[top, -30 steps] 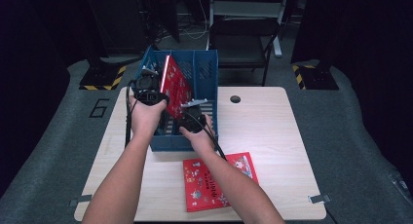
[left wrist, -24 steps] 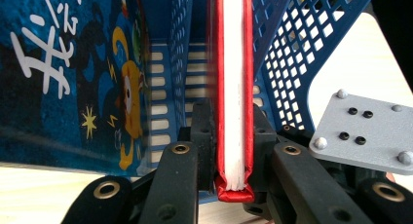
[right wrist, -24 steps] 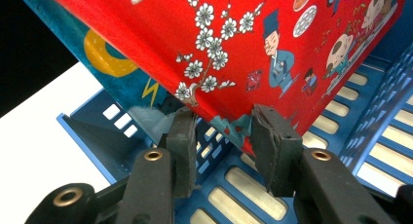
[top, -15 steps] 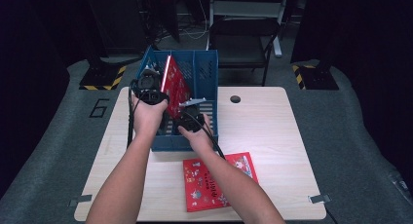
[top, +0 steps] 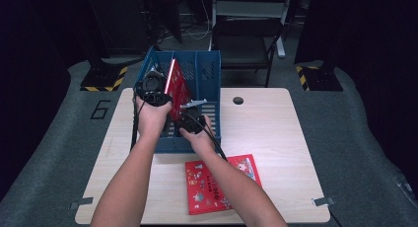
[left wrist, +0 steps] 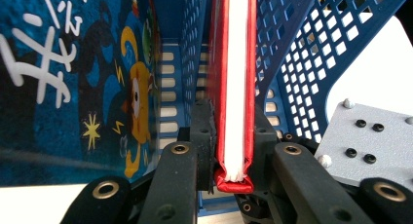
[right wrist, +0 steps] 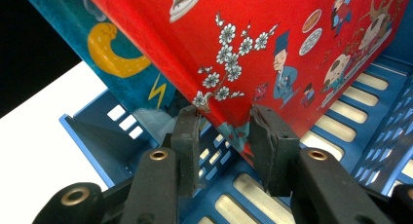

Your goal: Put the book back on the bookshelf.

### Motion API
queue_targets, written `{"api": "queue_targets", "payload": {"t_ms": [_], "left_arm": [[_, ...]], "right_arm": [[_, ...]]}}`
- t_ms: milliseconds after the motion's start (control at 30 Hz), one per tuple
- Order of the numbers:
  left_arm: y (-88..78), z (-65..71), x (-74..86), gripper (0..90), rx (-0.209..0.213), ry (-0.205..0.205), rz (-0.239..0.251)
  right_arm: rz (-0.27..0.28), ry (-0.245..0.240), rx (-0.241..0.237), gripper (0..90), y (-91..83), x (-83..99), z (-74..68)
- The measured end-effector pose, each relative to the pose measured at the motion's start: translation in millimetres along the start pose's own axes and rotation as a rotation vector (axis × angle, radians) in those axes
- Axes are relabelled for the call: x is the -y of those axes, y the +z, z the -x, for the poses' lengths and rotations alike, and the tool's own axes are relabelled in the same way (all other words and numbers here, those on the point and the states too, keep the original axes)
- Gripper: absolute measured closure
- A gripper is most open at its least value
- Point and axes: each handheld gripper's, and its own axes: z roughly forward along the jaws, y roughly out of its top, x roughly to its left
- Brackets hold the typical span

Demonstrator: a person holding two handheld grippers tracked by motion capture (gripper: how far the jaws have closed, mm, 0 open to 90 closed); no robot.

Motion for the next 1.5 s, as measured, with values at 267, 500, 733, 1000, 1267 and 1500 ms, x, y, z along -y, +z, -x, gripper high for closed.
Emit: {"api": "queue_targets", "payload": {"t_ms": [267, 500, 733, 1000, 1267, 1500], "left_arm": [[4.4, 0.3, -1.6, 77.9, 0.000, -0.012, 0.009], [6.2, 1.8, -4.4, 78.2, -0.006, -0.011, 0.020], [7.1, 1.8, -8.6, 78.1, -0.003, -0.022, 0.014], [8.7, -0.7, -9.0, 77.8, 0.001, -0.021, 0.026], [8.7, -2.7, -10.2, 76.1, 0.016, -0.032, 0.028], [8.6, -2.8, -10.1, 76.0, 0.024, -0.043, 0.036]], "right_arm": [[0.003, 0.018, 0.004, 65.7, 3.0, 0.4, 3.6], [-0.005, -0.001, -0.003, 65.7, 3.5, -2.8, 7.2], [0.004, 0.000, 0.006, 66.0, 4.3, -4.6, 9.5], [0.001, 0.002, 0.012, 65.8, 5.7, -5.8, 9.0], [0.014, -0.007, 0.023, 66.2, 6.4, -6.2, 9.1], [0.039, 0.004, 0.026, 70.3, 3.8, -9.2, 14.1]]}}
